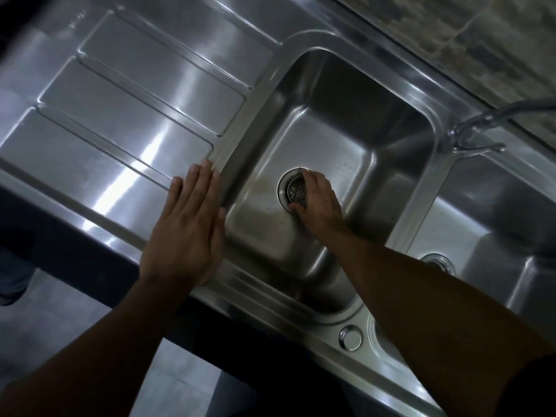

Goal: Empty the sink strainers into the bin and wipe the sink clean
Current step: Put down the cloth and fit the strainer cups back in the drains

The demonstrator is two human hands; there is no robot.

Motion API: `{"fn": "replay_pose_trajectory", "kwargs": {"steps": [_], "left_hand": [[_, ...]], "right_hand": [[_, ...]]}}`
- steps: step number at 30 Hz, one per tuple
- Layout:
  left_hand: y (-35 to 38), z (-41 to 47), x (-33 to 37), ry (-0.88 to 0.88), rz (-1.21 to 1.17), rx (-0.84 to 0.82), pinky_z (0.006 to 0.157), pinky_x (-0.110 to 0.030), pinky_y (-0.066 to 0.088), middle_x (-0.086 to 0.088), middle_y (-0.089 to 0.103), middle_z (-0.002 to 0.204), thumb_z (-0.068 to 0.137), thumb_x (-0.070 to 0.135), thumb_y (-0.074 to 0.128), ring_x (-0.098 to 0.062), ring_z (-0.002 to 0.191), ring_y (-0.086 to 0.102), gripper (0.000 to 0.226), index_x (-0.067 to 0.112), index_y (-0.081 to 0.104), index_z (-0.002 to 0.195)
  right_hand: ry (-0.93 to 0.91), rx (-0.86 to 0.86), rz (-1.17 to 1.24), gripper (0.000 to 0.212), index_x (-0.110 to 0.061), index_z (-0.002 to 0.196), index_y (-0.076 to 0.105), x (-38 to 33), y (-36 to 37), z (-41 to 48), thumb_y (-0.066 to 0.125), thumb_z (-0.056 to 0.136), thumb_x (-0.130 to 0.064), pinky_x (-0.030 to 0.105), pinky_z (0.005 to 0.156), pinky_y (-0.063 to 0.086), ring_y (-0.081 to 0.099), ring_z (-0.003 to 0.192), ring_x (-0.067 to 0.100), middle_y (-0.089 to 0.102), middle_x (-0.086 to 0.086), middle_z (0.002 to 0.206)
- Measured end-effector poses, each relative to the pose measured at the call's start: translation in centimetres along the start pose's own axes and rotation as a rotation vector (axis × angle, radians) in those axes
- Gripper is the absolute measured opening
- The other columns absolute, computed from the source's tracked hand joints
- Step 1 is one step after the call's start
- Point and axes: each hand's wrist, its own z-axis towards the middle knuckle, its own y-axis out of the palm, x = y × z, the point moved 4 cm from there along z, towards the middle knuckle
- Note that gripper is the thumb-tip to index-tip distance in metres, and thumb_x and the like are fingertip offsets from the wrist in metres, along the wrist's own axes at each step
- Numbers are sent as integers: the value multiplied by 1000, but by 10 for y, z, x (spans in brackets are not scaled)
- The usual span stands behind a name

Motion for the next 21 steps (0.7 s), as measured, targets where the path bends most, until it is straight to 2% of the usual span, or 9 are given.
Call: {"fn": "replay_pose_trajectory", "kwargs": {"steps": [7,11,16,19,21], "left_hand": [[1,0,0,7,-11,9,129,-45,5,-10,7,169,106,36,20,-21,158,-1,61,9,13,160],[1,1,-1,4,-26,9,129,-43,2,-10,8,169,106,37,19,-21,158,-1,61,10,14,160],[5,-1,-4,31,4,33,129,-48,7,-13,10,168,106,39,18,-24,158,3,62,9,16,160],[6,-3,-6,31,-9,27,128,-52,11,-14,14,168,105,42,16,-27,157,6,64,8,19,159],[3,-6,-1,41,-20,54,127,-52,13,-17,17,166,105,39,20,-31,156,10,63,4,23,157]], "right_hand": [[-27,-17,-1,90,-24,154,30,1,-2,1,80,80,-28,39,118,33,31,146,20,35,-2,158],[-53,25,15,82,-22,153,32,-1,-6,-9,76,84,-31,38,118,34,34,144,21,38,0,157],[-87,80,63,73,-21,152,34,-11,-32,-36,69,89,-34,37,116,36,38,141,21,42,3,153],[-133,119,139,67,-20,151,37,-18,-57,-61,67,92,-31,28,114,31,39,140,20,43,4,151],[-167,138,162,64,-19,150,37,-23,-82,-80,65,93,-29,30,115,32,39,140,20,43,4,152]]}}
